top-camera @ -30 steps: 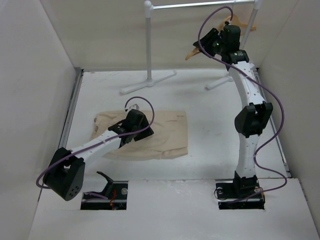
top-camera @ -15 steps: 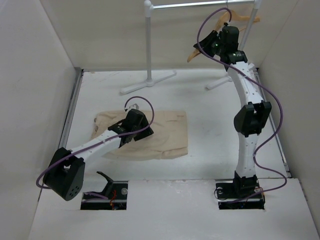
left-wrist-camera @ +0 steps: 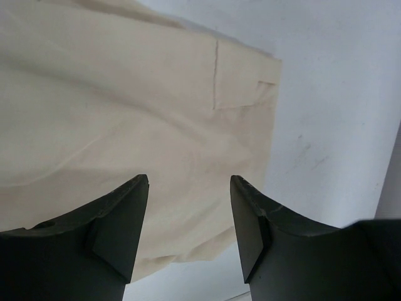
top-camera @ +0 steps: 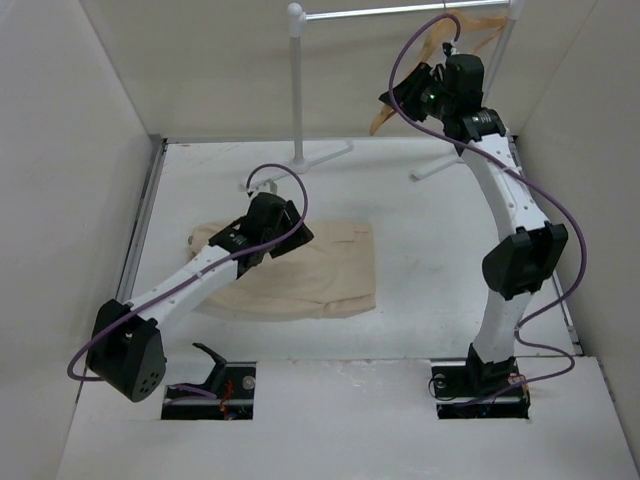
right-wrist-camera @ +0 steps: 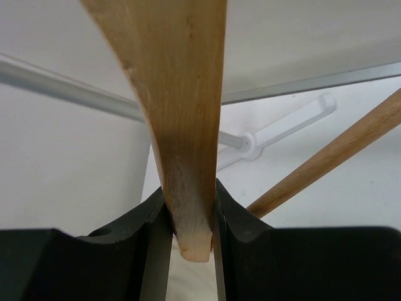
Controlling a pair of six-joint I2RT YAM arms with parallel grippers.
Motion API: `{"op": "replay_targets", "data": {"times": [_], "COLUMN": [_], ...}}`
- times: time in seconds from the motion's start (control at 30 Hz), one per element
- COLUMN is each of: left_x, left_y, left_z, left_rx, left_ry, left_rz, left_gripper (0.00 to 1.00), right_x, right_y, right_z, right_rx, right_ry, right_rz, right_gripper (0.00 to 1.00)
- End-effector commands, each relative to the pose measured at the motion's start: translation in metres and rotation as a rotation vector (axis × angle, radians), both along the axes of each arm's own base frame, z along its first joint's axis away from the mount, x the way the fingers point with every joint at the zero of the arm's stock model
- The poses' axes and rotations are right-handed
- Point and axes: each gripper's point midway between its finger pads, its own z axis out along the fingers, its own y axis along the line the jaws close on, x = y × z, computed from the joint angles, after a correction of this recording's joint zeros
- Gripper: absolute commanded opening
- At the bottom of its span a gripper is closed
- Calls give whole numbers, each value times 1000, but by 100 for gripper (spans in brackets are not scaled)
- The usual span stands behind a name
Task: Place the trousers on the hanger
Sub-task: Pick up the hanger from the clothesline, then place the trousers on the hanger.
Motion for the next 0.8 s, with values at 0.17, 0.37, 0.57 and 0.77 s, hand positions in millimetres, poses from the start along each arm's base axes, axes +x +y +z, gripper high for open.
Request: {"op": "replay_targets", "data": {"times": [0.17, 0.37, 0.57, 0.77], "left_x": [25, 43, 45, 39], "left_y": [-6, -17, -55, -113], "left_z": [121, 202, 228, 229], "left_rx": [-82, -109, -81, -78], "left_ry": [-231, -401, -484, -507], "left_rz": [-12, -44, -151, -280], "left_gripper": [55, 56, 57, 60], "right_x": [-63, -114, -167, -207], "right_y": [15, 25, 33, 32], "right_z": [25, -4, -52, -98], "right_rx": [-7, -26, -51, -89], "right_ry": [-117, -50, 48, 135], "right_rz": [99, 160, 226, 260], "right_gripper": [19, 19, 19, 17]}}
